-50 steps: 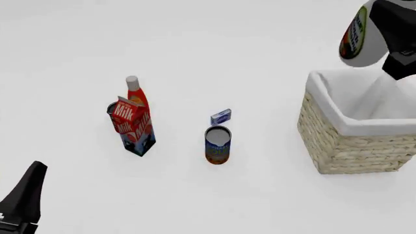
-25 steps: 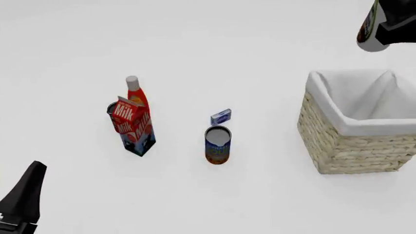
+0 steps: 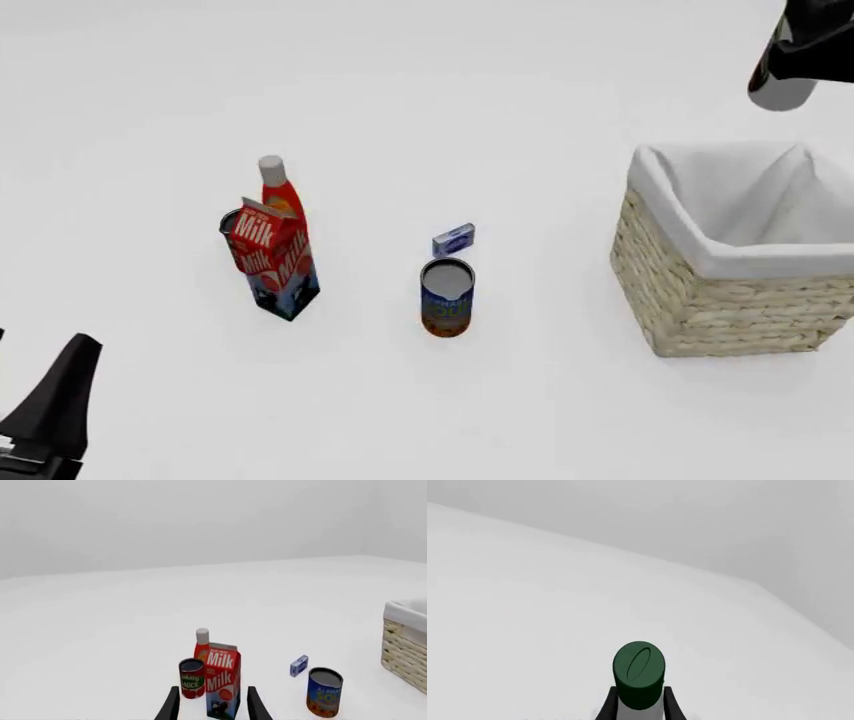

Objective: Pick the salad dressing and place it in the basket.

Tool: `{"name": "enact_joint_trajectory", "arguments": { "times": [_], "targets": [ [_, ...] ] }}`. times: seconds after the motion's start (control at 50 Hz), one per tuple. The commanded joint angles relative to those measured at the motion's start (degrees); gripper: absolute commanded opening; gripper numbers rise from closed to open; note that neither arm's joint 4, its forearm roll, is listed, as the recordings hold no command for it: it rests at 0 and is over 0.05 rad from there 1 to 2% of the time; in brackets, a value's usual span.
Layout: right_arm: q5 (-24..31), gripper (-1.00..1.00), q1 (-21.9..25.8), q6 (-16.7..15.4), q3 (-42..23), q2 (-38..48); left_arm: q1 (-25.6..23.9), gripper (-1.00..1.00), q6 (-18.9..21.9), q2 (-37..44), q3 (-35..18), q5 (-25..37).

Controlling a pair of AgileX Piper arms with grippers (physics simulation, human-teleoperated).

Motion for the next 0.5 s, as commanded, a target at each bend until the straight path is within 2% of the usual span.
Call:
{"name": "enact_joint_trajectory", "arguments": {
  "times": [0.02, 0.26, 0.3, 0.5],
  "targets": [
    [0.2, -1.0, -3.1, 2.4, -1.2, 2.1, 0.1, 1.0, -0.3, 0.0, 0.6, -0.1],
    [4.3, -1.0, -4.4, 2.6, -2.4, 2.5, -0.1, 1.0, -0.5, 0.0, 0.7, 0.0],
    [5.2, -1.0, -4.6, 1.7, -2.5, 2.5, 0.0, 1.0, -0.4, 0.0, 0.6, 0.1],
    [8.5, -1.0, -3.8, 1.5, -2.6, 0.7, 0.2, 1.0, -0.6, 0.0, 0.7, 0.2]
  ]
}}
